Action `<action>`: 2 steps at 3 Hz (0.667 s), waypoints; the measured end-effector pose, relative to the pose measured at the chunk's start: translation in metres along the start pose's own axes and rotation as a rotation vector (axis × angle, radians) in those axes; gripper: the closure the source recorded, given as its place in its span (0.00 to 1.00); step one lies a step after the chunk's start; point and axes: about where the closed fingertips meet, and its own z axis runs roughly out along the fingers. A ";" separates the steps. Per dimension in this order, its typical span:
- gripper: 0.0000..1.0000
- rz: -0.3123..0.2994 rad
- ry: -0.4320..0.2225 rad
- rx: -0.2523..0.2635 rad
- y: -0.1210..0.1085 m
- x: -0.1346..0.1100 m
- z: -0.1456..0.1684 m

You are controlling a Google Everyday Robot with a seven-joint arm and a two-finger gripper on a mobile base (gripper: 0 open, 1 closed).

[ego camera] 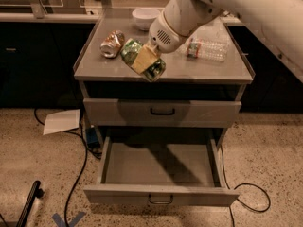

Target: Pick green can from middle drawer and place on counter

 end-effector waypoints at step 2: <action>1.00 0.081 -0.056 0.056 -0.041 -0.013 0.018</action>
Offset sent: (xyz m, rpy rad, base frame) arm 0.0763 -0.0085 -0.0059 0.1111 -0.0369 -0.1762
